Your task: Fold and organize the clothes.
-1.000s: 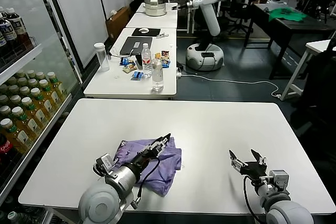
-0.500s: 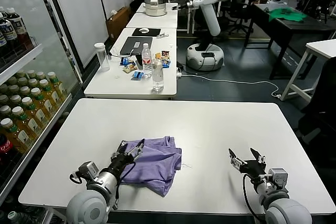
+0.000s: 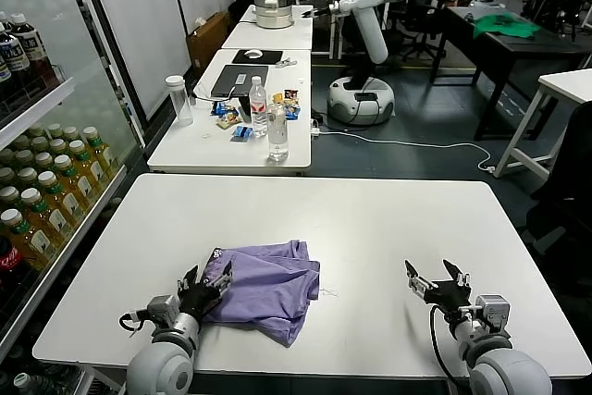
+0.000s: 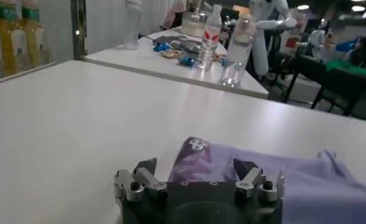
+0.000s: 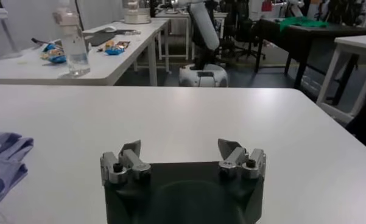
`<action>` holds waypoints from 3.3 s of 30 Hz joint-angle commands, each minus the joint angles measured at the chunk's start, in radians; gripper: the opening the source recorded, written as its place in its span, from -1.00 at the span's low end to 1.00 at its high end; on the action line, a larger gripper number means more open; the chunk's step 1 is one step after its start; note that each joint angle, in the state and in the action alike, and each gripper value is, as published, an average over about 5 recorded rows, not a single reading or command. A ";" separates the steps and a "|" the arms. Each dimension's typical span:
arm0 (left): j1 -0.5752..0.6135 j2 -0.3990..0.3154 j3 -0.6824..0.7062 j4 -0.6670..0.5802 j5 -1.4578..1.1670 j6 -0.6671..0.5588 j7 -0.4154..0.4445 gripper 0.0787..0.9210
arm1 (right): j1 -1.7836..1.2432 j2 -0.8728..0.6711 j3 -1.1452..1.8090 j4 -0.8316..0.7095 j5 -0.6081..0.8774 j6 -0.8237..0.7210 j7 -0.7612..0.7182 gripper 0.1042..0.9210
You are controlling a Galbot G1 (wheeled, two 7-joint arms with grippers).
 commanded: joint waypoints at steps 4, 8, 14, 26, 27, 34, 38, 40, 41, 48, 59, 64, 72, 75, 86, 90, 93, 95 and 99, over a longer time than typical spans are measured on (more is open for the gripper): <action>0.040 -0.009 -0.001 -0.018 -0.031 0.004 -0.006 0.54 | 0.000 -0.004 0.009 0.003 0.008 0.000 0.000 0.76; 0.019 -0.013 -0.013 0.005 -0.101 -0.004 -0.006 0.27 | -0.002 -0.004 0.011 0.006 0.009 0.000 0.001 0.76; 0.010 -0.015 -0.063 0.010 -0.254 -0.029 -0.007 -0.14 | -0.010 -0.005 0.015 0.009 0.011 0.000 0.004 0.76; 0.014 -0.021 -0.245 -0.038 -0.658 -0.052 0.022 -0.89 | -0.018 -0.006 0.020 0.017 0.014 0.002 0.005 0.76; 0.014 -0.011 -0.272 -0.050 -0.681 -0.048 0.024 -0.92 | -0.018 -0.006 0.020 0.018 0.015 0.002 0.005 0.76; -0.026 0.156 -0.526 -0.074 -0.839 0.014 0.024 -0.94 | -0.013 0.002 0.015 0.018 0.015 0.008 0.003 0.76; -0.049 0.265 -0.634 -0.079 -0.909 0.043 0.022 -0.94 | -0.008 0.009 0.008 0.021 0.015 0.013 0.002 0.76; -0.053 0.294 -0.652 -0.112 -0.921 0.049 0.015 -0.94 | -0.007 0.010 0.006 0.024 0.015 0.014 0.001 0.76; -0.053 0.303 -0.649 -0.137 -0.921 0.050 0.011 -0.94 | -0.007 0.010 0.006 0.026 0.015 0.015 0.000 0.76; -0.064 0.223 -0.381 -0.293 -0.689 0.029 0.021 -0.94 | -0.017 0.011 0.008 0.045 0.018 0.020 -0.003 0.76; -0.186 -0.037 0.180 -0.108 -0.131 0.022 0.009 -0.94 | -0.024 0.017 0.017 0.060 0.016 0.027 -0.004 0.76; -0.215 -0.099 0.302 -0.066 0.022 0.049 -0.002 -0.94 | -0.032 0.020 0.022 0.063 0.012 0.029 -0.006 0.76; -0.239 -0.129 0.403 -0.001 0.096 0.060 0.036 -0.89 | -0.023 0.009 0.031 0.056 0.016 0.029 -0.008 0.76; -0.228 -0.127 0.401 -0.016 0.092 0.028 0.083 -0.73 | -0.017 0.005 0.029 0.055 0.018 0.029 -0.008 0.76; -0.056 -0.044 0.218 -0.273 -0.055 -0.013 0.103 0.03 | 0.055 0.020 -0.094 0.044 0.010 0.035 0.022 0.76; -0.002 -0.003 0.067 -0.270 0.017 -0.056 0.050 0.30 | 0.112 0.074 -0.262 0.005 -0.052 0.052 0.052 0.76; 0.031 0.027 -0.042 -0.234 0.050 -0.094 0.014 0.50 | 0.146 0.125 -0.370 -0.043 -0.111 0.069 0.072 0.76; 0.049 0.038 -0.094 -0.214 0.051 -0.108 -0.001 0.63 | 0.165 0.161 -0.425 -0.082 -0.138 0.078 0.085 0.76; 0.076 0.044 -0.157 -0.194 0.041 -0.123 -0.017 0.75 | 0.198 0.234 -0.518 -0.186 -0.198 0.099 0.108 0.76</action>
